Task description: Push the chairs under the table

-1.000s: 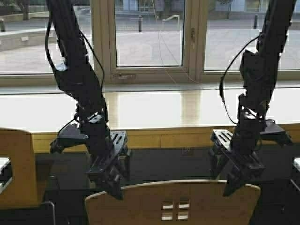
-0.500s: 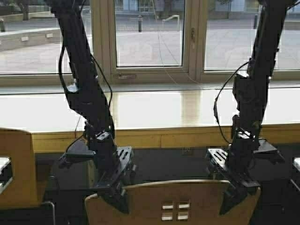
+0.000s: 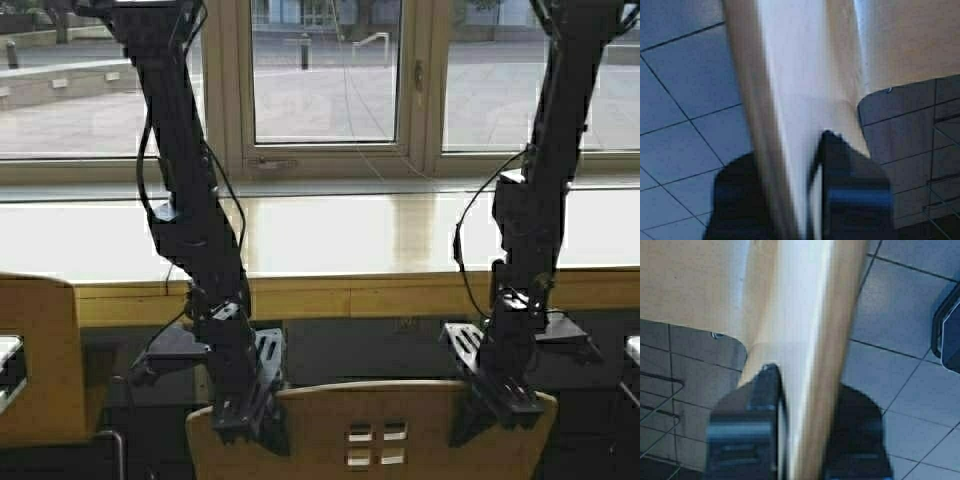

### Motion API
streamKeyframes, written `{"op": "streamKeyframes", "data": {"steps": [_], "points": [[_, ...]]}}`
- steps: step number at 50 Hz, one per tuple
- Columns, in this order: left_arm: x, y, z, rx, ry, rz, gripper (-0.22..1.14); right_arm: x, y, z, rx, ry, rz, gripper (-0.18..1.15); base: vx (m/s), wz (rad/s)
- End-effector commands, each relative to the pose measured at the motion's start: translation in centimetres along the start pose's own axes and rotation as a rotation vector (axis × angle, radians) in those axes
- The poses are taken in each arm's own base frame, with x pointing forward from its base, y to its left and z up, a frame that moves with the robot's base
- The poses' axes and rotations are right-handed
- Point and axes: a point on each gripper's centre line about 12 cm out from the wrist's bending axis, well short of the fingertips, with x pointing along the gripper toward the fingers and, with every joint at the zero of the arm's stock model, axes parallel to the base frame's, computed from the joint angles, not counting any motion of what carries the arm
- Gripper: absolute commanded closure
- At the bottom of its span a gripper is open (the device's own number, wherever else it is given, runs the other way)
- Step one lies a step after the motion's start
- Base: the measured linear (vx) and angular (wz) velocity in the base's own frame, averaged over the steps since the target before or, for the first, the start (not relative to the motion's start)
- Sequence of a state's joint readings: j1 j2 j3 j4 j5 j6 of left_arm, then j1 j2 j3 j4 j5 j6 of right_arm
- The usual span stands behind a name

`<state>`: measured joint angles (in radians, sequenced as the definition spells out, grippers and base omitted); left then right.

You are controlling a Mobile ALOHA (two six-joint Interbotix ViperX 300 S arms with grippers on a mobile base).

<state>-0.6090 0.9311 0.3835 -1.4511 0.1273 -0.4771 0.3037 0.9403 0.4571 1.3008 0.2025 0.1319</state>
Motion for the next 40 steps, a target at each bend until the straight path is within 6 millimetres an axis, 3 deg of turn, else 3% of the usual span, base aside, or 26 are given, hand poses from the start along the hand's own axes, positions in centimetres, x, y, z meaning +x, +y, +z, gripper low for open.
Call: {"op": "streamKeyframes", "data": {"steps": [1,27,40], "points": [[-0.7,-2.0,-0.7,0.043,0.006,-0.057,0.91,0.2,0.8,0.1,-0.066,0.001,0.014,0.94,0.02,0.02],[-0.1,-3.9,1.8,-0.001,-0.016,-0.090,0.89,1.4,2.7,0.7,-0.078,0.024,0.048,0.93,0.11,0.02],[-0.5,-3.9,1.5,0.032,0.003,-0.085,0.89,0.5,1.2,-0.2,-0.077,0.056,0.016,0.93,0.23,-0.03]]}}
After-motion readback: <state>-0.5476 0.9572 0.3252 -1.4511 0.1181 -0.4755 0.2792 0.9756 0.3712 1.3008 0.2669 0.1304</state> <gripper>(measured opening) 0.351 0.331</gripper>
